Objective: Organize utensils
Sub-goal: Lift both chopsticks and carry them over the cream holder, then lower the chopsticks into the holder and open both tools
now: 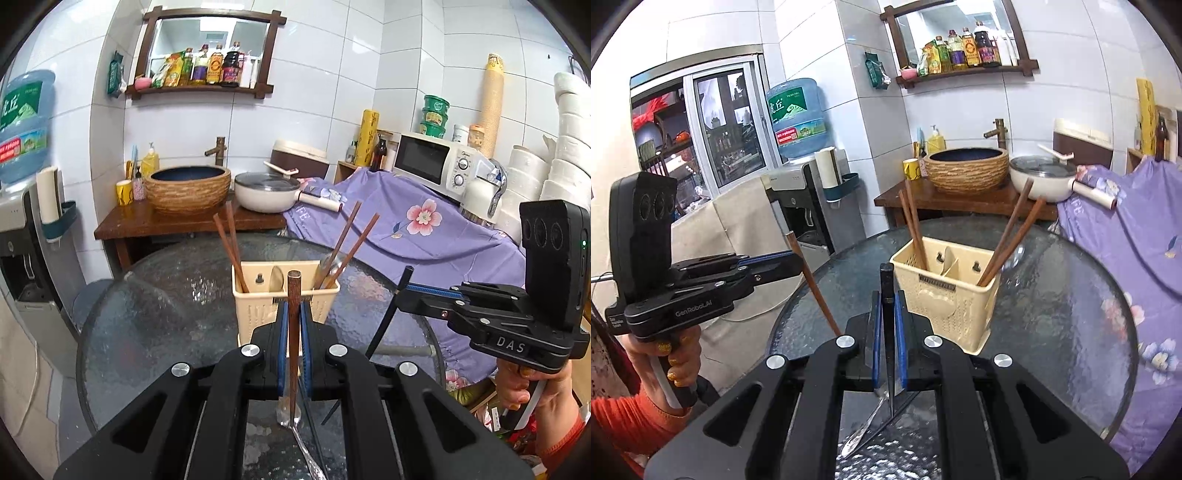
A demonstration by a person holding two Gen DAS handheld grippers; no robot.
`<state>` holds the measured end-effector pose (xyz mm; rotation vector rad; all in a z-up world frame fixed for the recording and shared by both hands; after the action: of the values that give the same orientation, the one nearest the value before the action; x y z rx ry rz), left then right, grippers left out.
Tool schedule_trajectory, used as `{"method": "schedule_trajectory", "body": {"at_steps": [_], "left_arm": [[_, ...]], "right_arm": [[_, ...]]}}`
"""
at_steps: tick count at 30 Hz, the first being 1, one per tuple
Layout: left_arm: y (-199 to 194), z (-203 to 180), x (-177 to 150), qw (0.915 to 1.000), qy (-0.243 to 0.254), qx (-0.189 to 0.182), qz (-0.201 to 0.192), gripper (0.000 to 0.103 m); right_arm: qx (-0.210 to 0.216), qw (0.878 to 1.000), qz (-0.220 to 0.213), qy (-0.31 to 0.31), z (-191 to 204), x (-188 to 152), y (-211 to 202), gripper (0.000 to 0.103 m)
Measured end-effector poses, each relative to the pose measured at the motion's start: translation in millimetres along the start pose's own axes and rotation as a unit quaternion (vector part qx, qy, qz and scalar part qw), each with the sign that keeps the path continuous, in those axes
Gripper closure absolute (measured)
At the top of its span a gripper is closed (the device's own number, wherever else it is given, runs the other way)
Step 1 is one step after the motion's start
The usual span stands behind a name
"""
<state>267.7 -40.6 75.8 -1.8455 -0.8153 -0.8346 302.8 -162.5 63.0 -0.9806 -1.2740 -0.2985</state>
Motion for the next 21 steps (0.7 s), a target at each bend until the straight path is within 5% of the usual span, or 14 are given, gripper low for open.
{"method": "schedule_trajectory", "body": {"at_steps": [8,14,21], "left_arm": [[-12,-26,77,0.999,0.021,-0.006,-0.039,0.096],[-15,-45,139,0.9967,0.024,0.002,-0.077,0.096],[19,-44,170,0.9969,-0.002,0.01,-0.078,0.096]], "right_arm": [[-0.012,0.999,-0.039,-0.001,-24,75,-18,0.095],[-0.06,0.995,-0.075,-0.012,-52,142,-28,0.095],[-0.119,0.99,-0.07,-0.019,-80,163,-3,0.095]]}}
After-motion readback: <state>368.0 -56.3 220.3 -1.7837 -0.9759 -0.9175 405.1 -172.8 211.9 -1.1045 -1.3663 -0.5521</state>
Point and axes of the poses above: each gripper's, at about its wrist camera, not at the fingertips, and y roughly the way its jaws point, z to its left, x to its top, the point moved 9 cm from there along y, roughly the way its jaws point, and after that the axes turned 15 degrees about -y, right-handed, at the moved point
